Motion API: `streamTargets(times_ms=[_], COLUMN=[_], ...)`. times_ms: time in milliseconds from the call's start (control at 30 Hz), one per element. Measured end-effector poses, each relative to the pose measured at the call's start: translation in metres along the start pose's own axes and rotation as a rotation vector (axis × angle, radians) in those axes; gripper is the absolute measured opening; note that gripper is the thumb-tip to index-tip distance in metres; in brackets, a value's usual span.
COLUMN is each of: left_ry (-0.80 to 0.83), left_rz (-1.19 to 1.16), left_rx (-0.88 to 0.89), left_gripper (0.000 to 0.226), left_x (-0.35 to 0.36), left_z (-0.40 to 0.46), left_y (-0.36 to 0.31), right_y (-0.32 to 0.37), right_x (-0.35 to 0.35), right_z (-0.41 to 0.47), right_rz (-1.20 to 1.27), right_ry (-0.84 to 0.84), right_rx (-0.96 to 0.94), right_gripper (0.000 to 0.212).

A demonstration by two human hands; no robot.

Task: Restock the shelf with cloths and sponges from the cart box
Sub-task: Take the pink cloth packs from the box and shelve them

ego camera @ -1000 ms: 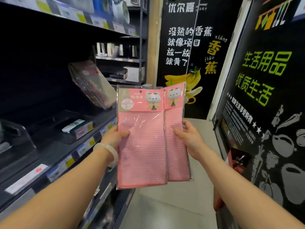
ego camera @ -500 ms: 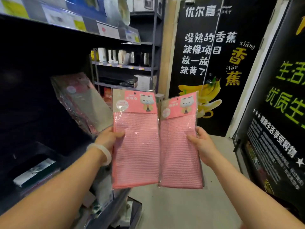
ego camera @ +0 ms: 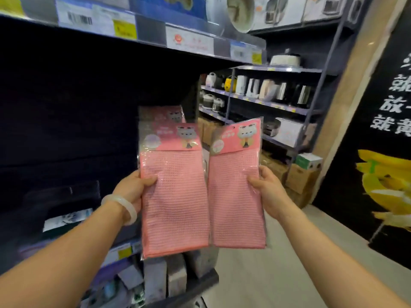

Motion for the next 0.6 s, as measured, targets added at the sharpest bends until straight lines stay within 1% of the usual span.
streamTargets(times_ms=[100, 200, 300, 400, 533, 600], left_ry=[-0.14, -0.278, -0.353, -0.358, -0.245, -0.224], left_rz=[-0.032, -0.046, -0.098, -0.143, -0.164, -0.14], left_rx=[0.062, 0.142, 0.203, 0.218, 0.226, 0.224], left_gripper=[0.023, 0.025, 0.024, 0.023, 0.027, 0.028], left_x=[-0.023, -0.05, -0.069, -0.079, -0.08, -0.079], left_z=[0.008, 0.019, 0.033, 0.051, 0.073, 0.083], left_y=[-0.02, -0.041, -0.057, -0.064, -0.068, -0.072], right_y=[-0.007, -0.014, -0.012, -0.004, 0.009, 0.01], right_x=[0.033, 0.069, 0.105, 0.137, 0.175, 0.191], right_z=[0.032, 0.056, 0.077, 0.095, 0.129, 0.148], right_rz=[0.051, 0.054, 0.052, 0.071, 0.023, -0.004], right_ry=[0.113, 0.219, 0.29, 0.322, 0.335, 0.323], right_rx=[0.026, 0.047, 0.013, -0.028, -0.107, -0.115], right_gripper=[0.028, 0.027, 0.027, 0.029, 0.027, 0.022])
Point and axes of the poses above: each hand's wrist, its own z-axis towards the middle knuckle, its own x-axis out of the palm, y = z × x, the point moved 4 cm from there along z, towards the middle knuckle, and after that the axes turned 12 degrees about -y, right-handed, at the moved point
